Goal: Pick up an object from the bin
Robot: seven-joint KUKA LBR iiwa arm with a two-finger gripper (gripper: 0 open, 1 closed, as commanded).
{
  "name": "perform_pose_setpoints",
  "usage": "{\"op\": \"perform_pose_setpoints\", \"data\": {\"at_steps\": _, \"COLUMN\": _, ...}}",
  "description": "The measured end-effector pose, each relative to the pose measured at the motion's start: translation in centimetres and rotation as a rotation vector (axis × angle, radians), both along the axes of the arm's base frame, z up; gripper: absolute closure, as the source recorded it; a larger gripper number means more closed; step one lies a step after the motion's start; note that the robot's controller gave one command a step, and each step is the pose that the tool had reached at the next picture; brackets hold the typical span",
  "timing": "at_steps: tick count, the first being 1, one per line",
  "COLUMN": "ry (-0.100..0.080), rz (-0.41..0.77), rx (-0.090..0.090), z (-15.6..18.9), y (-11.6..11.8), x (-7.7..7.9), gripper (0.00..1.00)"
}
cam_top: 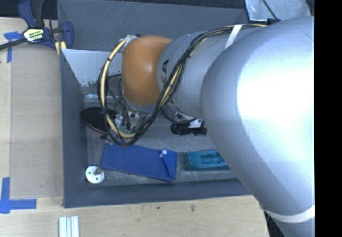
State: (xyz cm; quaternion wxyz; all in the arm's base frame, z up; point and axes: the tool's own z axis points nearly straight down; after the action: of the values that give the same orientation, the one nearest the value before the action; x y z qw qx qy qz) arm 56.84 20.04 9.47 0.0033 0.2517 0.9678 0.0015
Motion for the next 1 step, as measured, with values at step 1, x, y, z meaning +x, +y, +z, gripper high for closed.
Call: {"op": "perform_pose_setpoints", "data": {"at_steps": 1, "ry": 0.007, "rz": 0.001, "rx": -0.002, "z": 0.44, "y": -0.15, "x": -2.28, "gripper": 0.0}}
